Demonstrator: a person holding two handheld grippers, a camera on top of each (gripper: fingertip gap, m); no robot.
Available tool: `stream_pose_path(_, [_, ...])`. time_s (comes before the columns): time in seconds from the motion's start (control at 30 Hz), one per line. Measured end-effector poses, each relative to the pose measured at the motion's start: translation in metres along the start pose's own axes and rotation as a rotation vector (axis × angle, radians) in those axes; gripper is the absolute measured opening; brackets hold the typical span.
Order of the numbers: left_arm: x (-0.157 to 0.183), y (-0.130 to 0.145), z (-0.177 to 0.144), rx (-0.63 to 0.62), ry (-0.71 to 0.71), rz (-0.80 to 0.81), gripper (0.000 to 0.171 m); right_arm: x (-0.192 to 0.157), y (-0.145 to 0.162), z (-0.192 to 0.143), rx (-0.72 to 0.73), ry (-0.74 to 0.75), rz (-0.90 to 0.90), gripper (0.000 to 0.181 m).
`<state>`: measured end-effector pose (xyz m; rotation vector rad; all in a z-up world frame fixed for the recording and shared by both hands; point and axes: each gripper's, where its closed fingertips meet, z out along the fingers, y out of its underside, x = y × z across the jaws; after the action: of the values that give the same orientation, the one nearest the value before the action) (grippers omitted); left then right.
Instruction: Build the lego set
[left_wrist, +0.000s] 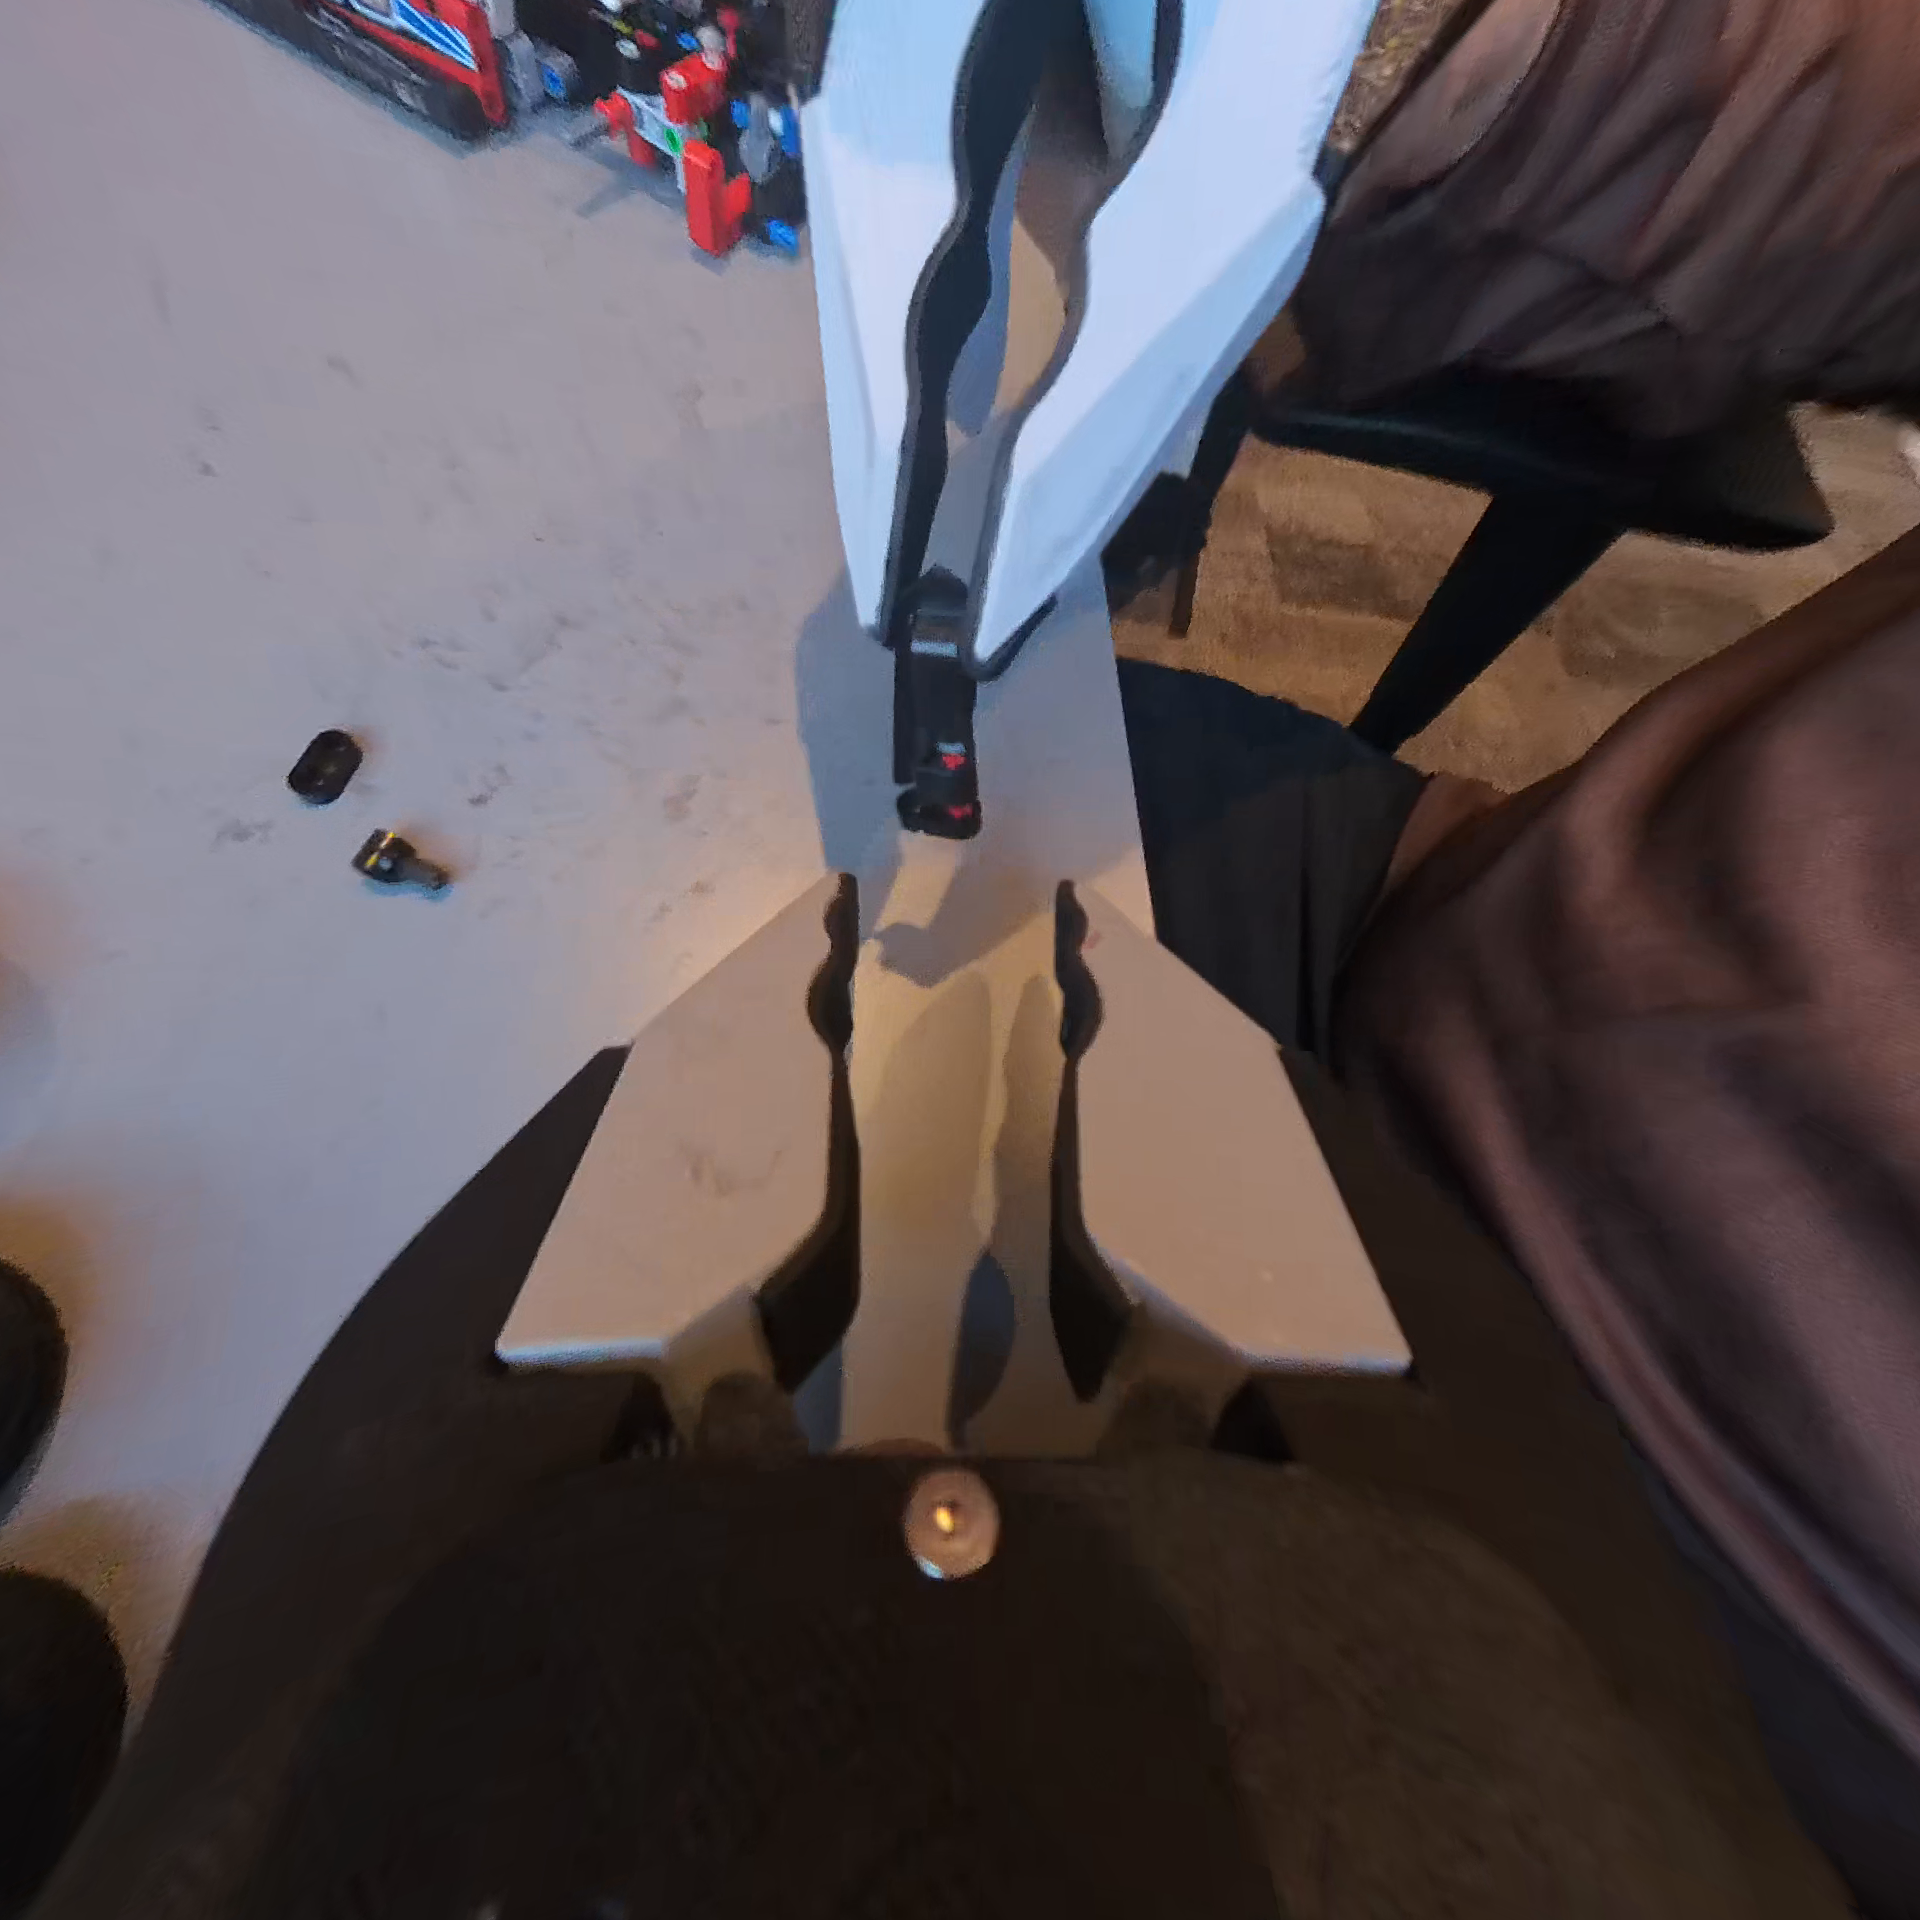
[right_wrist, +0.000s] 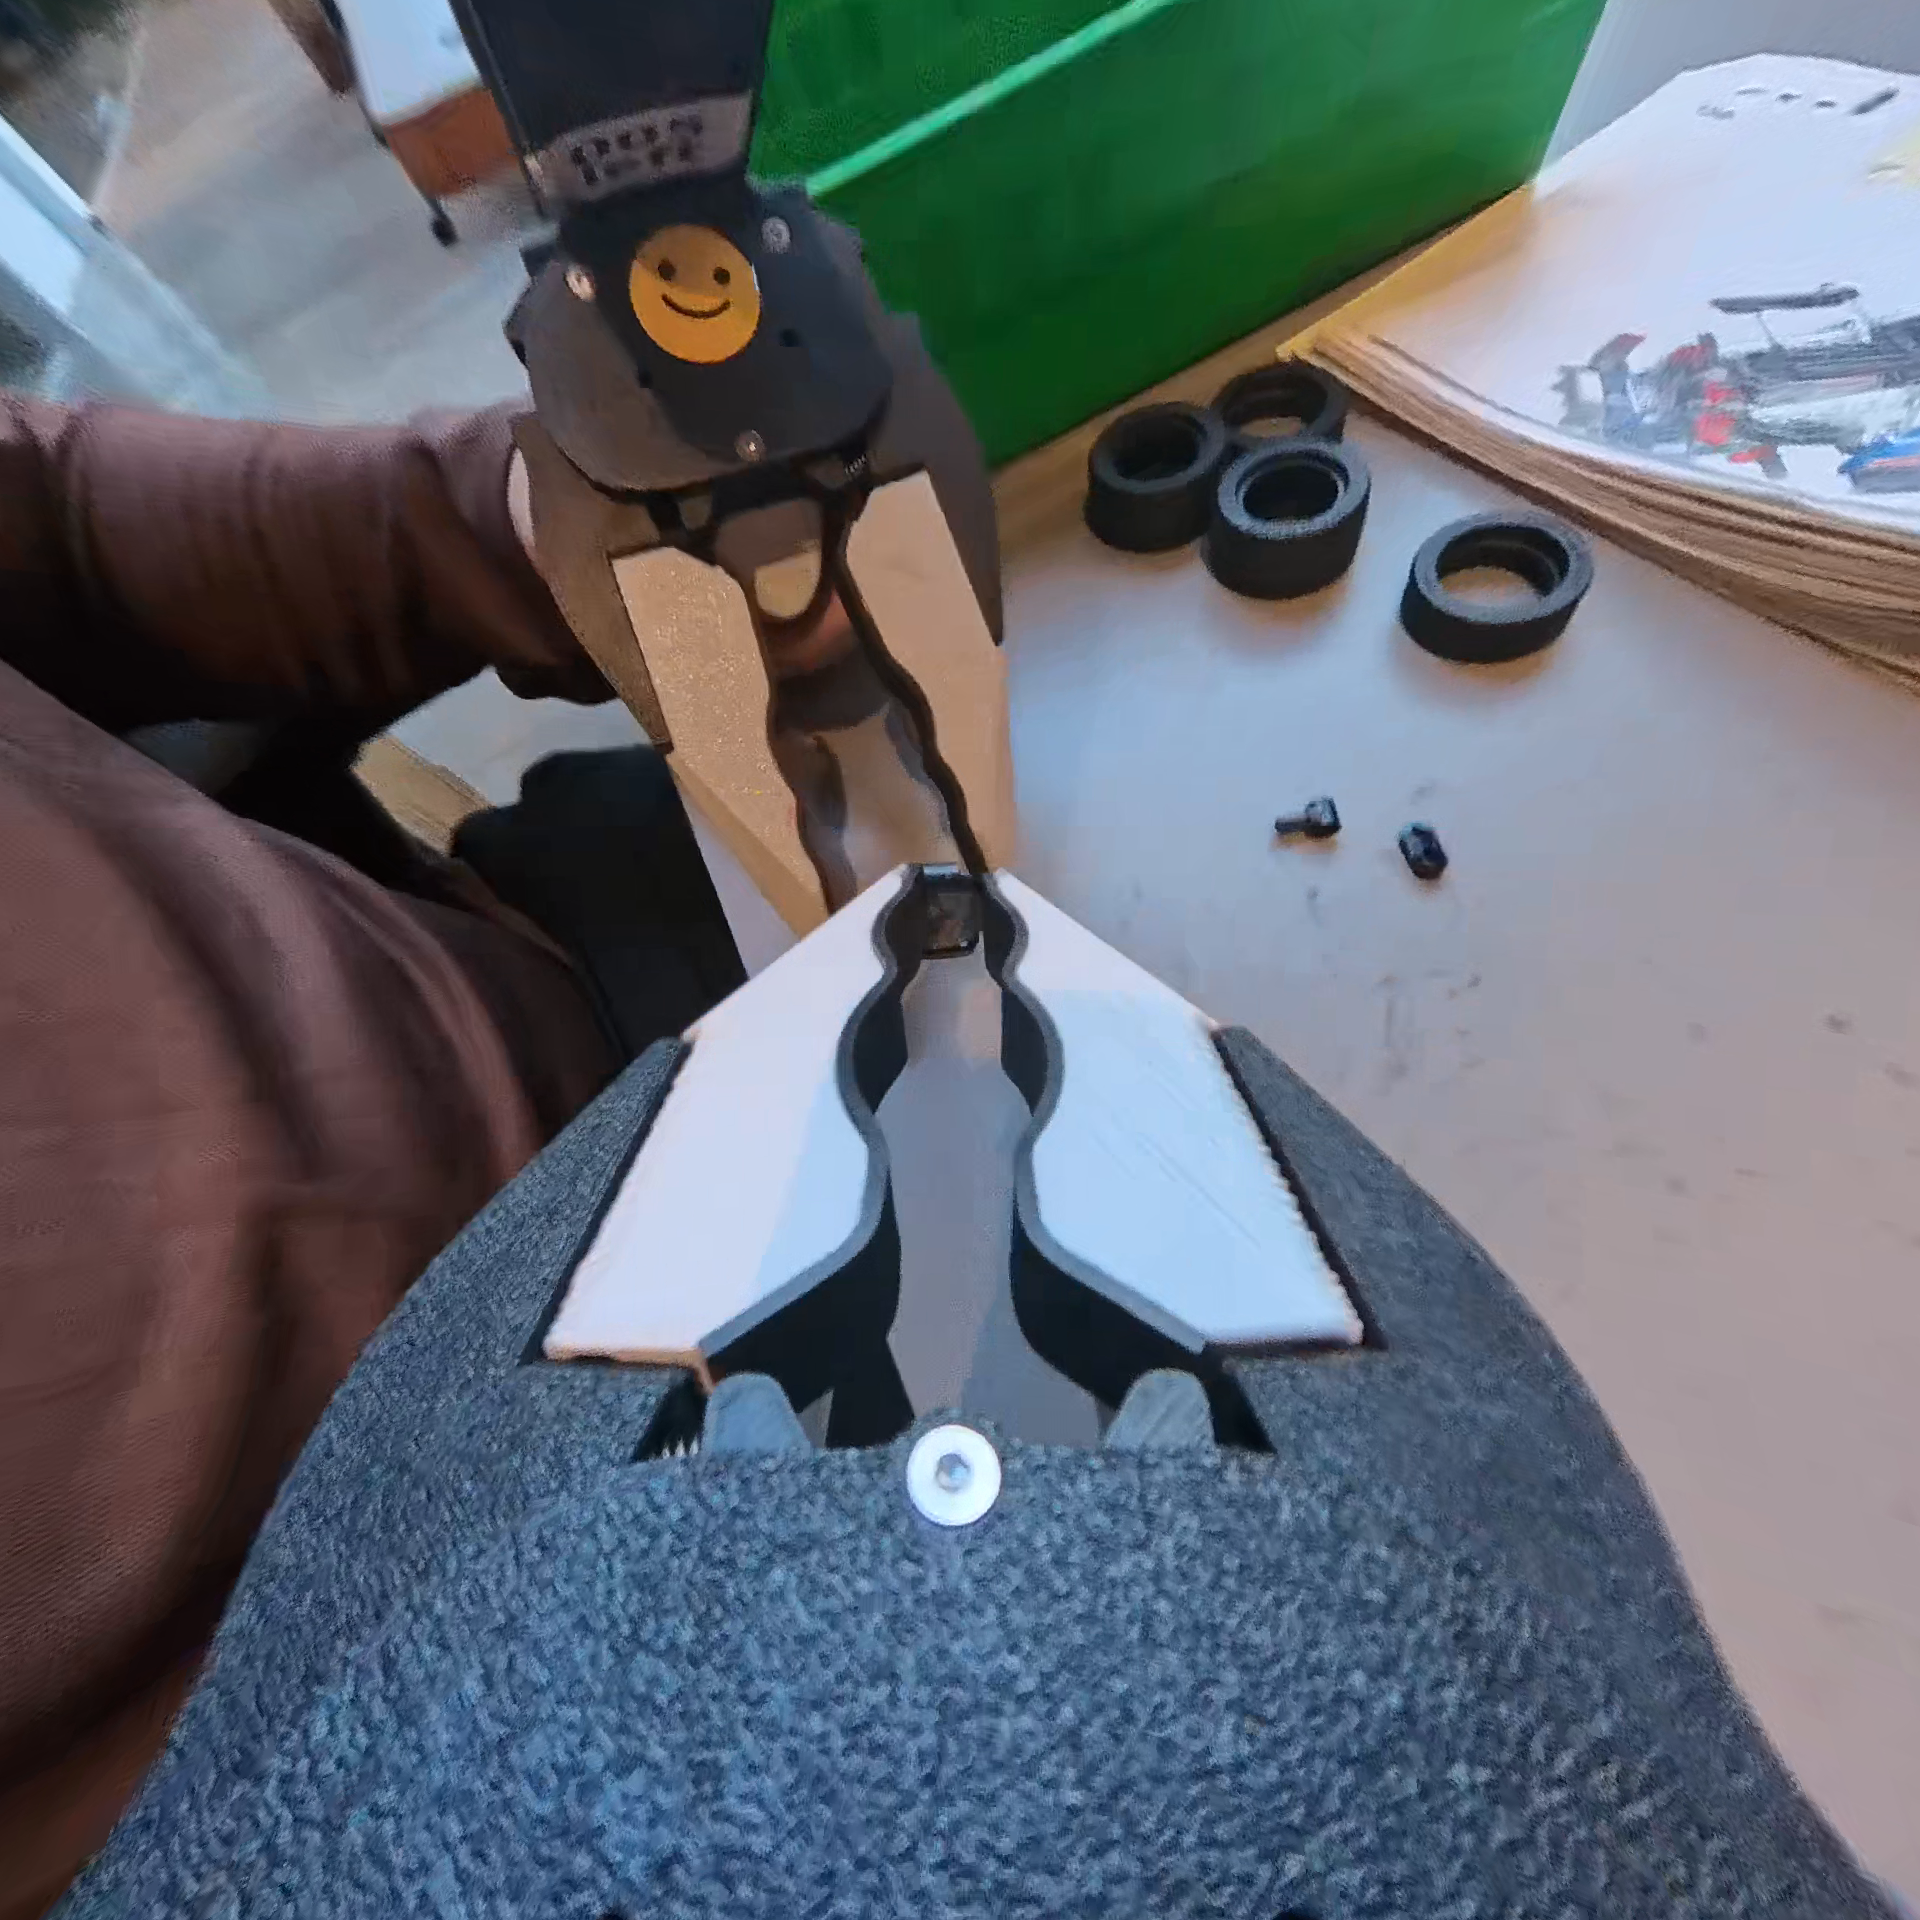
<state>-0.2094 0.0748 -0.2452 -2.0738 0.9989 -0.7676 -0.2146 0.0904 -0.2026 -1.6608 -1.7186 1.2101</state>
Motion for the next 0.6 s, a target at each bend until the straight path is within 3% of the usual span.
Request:
stream_pose_path(0.2, [0.018,-0.023,-0.038,0.247,0.192,-0.170,0.038,-0.041,-0.037,-0.022,0.314,-0.315,-0.114,0.011])
stream_pose_path(0.3, [0.031,-0.033,-0.050,0.301,0.304,-0.204,0.037,-0.043,-0.023,-0.015,0.205,-0.281,-0.193,0.011])
stream_pose_path(0.43, [0.054,-0.031,-0.041,0.221,0.426,-0.170,0.035,-0.061,-0.025,-0.009,0.145,-0.308,-0.259,0.011])
stream_pose_path(0.53, [0.065,-0.032,-0.035,0.207,0.486,-0.115,0.011,-0.070,-0.023,-0.003,0.099,-0.330,-0.278,0.011])
stream_pose_path(0.6, [0.067,-0.033,-0.035,0.214,0.491,-0.102,0.011,-0.070,-0.024,-0.003,0.099,-0.334,-0.272,0.012])
